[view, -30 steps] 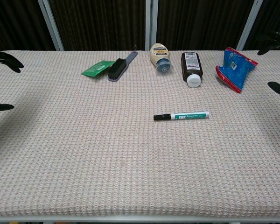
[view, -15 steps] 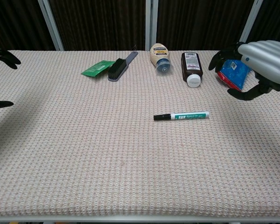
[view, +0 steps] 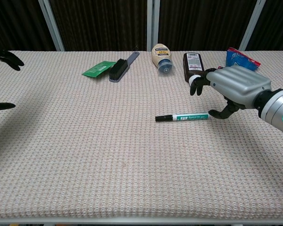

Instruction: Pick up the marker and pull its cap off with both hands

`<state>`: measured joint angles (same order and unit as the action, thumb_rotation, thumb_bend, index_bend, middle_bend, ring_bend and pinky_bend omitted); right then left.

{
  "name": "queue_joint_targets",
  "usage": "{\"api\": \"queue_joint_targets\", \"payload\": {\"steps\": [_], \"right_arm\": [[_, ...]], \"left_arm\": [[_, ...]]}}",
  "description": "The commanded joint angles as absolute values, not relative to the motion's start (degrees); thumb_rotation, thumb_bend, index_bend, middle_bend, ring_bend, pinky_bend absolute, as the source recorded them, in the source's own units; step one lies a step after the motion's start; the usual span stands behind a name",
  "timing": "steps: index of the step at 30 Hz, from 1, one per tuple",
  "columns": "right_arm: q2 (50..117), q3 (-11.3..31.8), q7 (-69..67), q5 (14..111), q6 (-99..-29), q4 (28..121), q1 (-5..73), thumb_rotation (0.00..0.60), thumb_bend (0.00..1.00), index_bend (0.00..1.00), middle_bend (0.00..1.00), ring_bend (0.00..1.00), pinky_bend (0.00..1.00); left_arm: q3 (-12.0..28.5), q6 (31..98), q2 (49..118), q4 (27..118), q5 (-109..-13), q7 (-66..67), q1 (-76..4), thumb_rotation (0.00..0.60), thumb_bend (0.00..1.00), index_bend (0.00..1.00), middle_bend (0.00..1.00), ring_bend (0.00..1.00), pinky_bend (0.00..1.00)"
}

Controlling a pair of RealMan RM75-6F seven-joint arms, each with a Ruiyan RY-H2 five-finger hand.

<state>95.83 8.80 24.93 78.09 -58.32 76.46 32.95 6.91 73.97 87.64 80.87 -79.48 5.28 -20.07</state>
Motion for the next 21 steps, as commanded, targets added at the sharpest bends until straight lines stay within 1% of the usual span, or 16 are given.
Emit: {"api": "queue_joint_targets", "payload": {"steps": [1, 14, 17, 21], "right_arm": [[96.67, 8.97, 25.23, 77.45, -58.24, 75.51, 33.36, 0.6, 0.16, 0.33, 0.34, 0.14, 0.21], [101.21, 8.66, 25.91, 74.6, -56.17, 69.87, 35.32, 0.6, 0.17, 0.4, 0.41, 0.17, 0.21], [101.63, 8.56, 25.84, 74.36, -56.17, 69.27, 35.51, 0.6, 0.2, 0.42, 0.42, 0.17, 0.21], [102.01, 8.31, 25.63, 74.33, -56.44, 68.77, 35.64, 0.6, 0.21, 0.43, 0.43, 0.18, 0.21]], "left_arm": [[6.39, 74.27, 87.67, 80.29, -80.93, 4.25, -20.31, 0.6, 0.02, 0.25, 0.26, 0.13, 0.28], [6.07, 74.33, 87.54, 79.72, -81.45, 3.07, -20.47, 0.6, 0.02, 0.25, 0.26, 0.13, 0.29], [5.89, 74.33, 87.54, 79.52, -81.59, 2.78, -20.43, 0.6, 0.02, 0.25, 0.26, 0.13, 0.29], [5.83, 74.22, 87.68, 79.32, -81.64, 2.67, -20.53, 0.6, 0.02, 0.25, 0.26, 0.13, 0.29]]}}
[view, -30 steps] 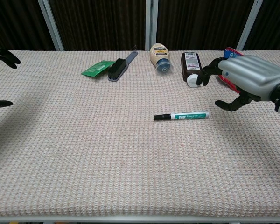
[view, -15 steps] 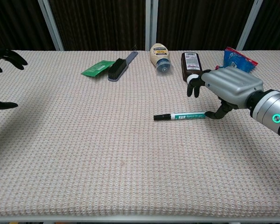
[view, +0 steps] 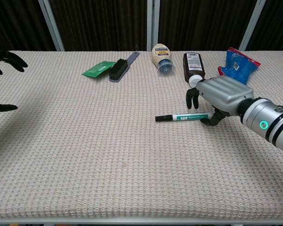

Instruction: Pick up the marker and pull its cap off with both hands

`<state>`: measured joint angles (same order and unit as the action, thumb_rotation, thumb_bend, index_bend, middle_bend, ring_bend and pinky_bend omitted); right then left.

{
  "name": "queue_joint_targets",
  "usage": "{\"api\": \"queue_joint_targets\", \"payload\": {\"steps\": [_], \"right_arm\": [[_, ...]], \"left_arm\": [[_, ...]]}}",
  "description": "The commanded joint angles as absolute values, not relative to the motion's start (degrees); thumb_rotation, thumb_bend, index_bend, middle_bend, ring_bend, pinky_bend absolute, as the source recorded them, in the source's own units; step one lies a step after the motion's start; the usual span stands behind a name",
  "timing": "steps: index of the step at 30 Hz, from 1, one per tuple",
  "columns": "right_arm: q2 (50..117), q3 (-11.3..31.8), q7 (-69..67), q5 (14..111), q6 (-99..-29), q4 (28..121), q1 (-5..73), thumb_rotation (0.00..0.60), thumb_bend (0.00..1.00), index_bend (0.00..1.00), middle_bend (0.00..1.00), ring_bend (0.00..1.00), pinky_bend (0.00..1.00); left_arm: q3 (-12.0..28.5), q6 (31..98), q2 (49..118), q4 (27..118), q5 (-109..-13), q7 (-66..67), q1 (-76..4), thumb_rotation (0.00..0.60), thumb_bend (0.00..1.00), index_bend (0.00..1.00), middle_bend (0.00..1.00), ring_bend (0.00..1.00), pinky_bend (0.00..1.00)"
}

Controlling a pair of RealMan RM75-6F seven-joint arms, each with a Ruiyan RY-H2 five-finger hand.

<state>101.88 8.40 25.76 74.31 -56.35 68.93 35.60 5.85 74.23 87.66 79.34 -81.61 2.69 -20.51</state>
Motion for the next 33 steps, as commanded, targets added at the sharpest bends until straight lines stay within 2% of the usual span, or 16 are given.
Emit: {"api": "queue_joint_targets", "payload": {"steps": [1, 18, 33], "right_arm": [[102.11, 8.26, 25.52, 74.35, -56.47, 68.6, 35.67, 0.6, 0.21, 0.43, 0.43, 0.19, 0.21], [103.98, 8.1, 26.47, 72.66, -56.24, 66.33, 36.26, 0.6, 0.21, 0.47, 0.45, 0.19, 0.21], [104.43, 8.16, 26.18, 72.44, -56.74, 65.77, 36.61, 0.6, 0.22, 0.55, 0.52, 0.24, 0.21]], "left_arm": [[5.79, 74.23, 87.69, 79.29, -81.71, 2.6, -20.54, 0.6, 0.02, 0.25, 0.26, 0.13, 0.29], [5.46, 73.9, 88.21, 78.5, -81.85, 2.4, -20.77, 0.6, 0.02, 0.25, 0.26, 0.13, 0.29], [5.24, 73.28, 88.19, 78.5, -81.5, 2.04, -20.8, 0.6, 0.02, 0.25, 0.26, 0.13, 0.29]]}}
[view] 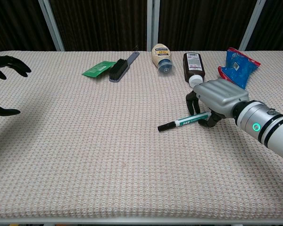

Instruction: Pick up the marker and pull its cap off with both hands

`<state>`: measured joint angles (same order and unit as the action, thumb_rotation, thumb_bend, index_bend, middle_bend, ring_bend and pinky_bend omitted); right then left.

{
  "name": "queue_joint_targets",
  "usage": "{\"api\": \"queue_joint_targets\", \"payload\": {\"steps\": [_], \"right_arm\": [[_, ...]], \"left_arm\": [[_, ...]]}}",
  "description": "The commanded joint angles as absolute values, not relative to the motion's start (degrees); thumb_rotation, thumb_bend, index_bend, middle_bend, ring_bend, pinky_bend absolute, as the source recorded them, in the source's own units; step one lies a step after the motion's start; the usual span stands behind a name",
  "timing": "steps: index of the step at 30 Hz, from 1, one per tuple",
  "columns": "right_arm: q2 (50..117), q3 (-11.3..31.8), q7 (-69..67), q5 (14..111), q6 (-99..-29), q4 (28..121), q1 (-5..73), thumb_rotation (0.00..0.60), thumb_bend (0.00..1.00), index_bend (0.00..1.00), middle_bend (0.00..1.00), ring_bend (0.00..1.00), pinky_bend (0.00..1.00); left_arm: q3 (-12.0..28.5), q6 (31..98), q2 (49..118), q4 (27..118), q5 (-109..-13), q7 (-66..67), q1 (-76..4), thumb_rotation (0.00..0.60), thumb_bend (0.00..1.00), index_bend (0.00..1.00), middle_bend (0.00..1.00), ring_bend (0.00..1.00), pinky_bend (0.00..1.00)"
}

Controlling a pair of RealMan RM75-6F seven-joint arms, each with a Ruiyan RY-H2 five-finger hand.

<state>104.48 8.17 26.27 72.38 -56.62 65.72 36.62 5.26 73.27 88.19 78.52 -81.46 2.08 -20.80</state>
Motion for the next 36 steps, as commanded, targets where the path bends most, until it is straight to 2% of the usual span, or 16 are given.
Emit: {"api": "queue_joint_targets", "payload": {"steps": [1, 10, 18, 22, 29, 36], "right_arm": [[104.37, 8.16, 26.08, 72.51, -56.89, 65.85, 36.57, 0.6, 0.22, 0.56, 0.52, 0.25, 0.21], [103.04, 8.82, 24.38, 73.35, -59.63, 67.13, 35.82, 0.6, 0.23, 0.59, 0.55, 0.27, 0.21], [101.82, 12.6, 27.26, 71.96, -64.25, 70.19, 35.78, 0.6, 0.24, 0.6, 0.55, 0.27, 0.23], [101.69, 15.04, 30.0, 70.3, -66.18, 73.22, 36.3, 0.6, 0.25, 0.6, 0.55, 0.27, 0.24], [101.35, 19.09, 34.41, 67.54, -65.33, 77.37, 39.88, 0.6, 0.27, 0.6, 0.55, 0.27, 0.25], [102.79, 22.47, 40.48, 63.45, -66.59, 81.65, 43.4, 0.6, 0.27, 0.6, 0.55, 0.27, 0.25]], "left_arm": [[5.22, 73.3, 88.17, 78.49, -81.54, 2.0, -20.8, 0.6, 0.02, 0.25, 0.26, 0.13, 0.29], [5.37, 73.16, 88.19, 78.4, -81.43, 1.43, -20.89, 0.6, 0.02, 0.25, 0.26, 0.13, 0.29], [6.84, 71.06, 87.75, 80.12, -79.19, 2.72, -22.03, 0.6, 0.02, 0.25, 0.26, 0.13, 0.29], [8.46, 68.25, 86.55, 83.38, -76.53, 4.2, -23.56, 0.6, 0.02, 0.25, 0.26, 0.13, 0.3], [11.79, 68.17, 87.58, 87.94, -75.47, 9.89, -26.93, 0.6, 0.03, 0.27, 0.28, 0.18, 0.34], [16.24, 65.18, 88.57, 96.22, -65.7, 21.86, -31.46, 0.6, 0.03, 0.28, 0.31, 0.22, 0.38]]}}
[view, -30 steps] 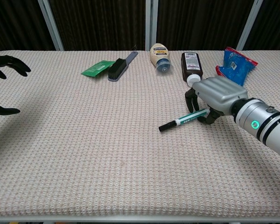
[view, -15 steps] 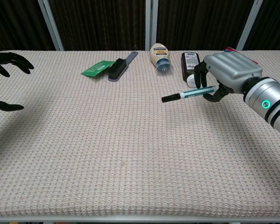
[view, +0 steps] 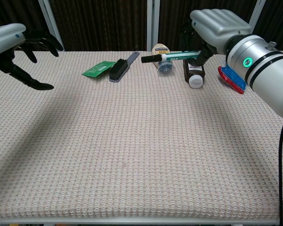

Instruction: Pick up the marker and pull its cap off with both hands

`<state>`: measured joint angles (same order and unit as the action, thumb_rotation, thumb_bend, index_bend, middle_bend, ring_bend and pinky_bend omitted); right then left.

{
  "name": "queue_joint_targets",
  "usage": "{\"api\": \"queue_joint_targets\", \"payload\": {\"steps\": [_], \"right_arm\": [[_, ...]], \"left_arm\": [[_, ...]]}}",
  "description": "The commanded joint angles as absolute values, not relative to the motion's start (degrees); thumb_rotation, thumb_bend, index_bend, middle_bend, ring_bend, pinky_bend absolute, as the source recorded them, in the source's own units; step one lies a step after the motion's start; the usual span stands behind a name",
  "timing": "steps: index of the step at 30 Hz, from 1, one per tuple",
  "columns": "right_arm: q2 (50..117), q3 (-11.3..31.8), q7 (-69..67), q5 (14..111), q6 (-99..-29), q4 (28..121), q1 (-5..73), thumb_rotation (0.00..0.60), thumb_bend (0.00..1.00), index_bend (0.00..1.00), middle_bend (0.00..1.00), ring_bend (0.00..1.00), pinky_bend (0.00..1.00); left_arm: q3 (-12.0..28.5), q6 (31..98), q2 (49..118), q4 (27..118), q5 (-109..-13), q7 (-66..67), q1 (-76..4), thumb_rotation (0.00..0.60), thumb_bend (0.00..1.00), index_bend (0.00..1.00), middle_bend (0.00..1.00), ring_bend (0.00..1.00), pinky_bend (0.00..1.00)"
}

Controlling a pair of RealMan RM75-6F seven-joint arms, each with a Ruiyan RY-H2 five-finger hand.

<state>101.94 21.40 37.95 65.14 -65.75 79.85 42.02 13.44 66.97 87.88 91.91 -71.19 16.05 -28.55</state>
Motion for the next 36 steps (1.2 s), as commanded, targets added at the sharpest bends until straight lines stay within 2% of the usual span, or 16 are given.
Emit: {"api": "queue_joint_targets", "payload": {"steps": [1, 12, 25, 36], "right_arm": [[103.1, 22.75, 41.39, 62.95, -66.96, 82.2, 43.8, 0.6, 0.27, 0.6, 0.55, 0.27, 0.25], [106.95, 26.25, 49.16, 56.96, -69.56, 83.01, 49.32, 0.6, 0.27, 0.61, 0.56, 0.31, 0.26], [110.07, 26.94, 52.98, 52.81, -70.62, 80.49, 54.32, 0.6, 0.28, 0.62, 0.56, 0.31, 0.26], [111.41, 26.49, 53.04, 51.42, -71.78, 78.43, 56.1, 0.6, 0.28, 0.62, 0.56, 0.31, 0.26]], "left_arm": [[16.77, 65.29, 88.91, 96.83, -64.55, 23.03, -31.99, 0.6, 0.03, 0.28, 0.31, 0.23, 0.39], [21.9, 68.49, 94.06, 100.82, -51.36, 33.72, -38.3, 0.6, 0.09, 0.34, 0.39, 0.3, 0.45], [25.37, 70.83, 96.26, 101.66, -41.22, 40.09, -44.87, 0.6, 0.12, 0.36, 0.4, 0.32, 0.47], [24.45, 73.55, 95.58, 101.85, -35.21, 46.7, -49.04, 0.6, 0.13, 0.37, 0.41, 0.35, 0.5]]}}
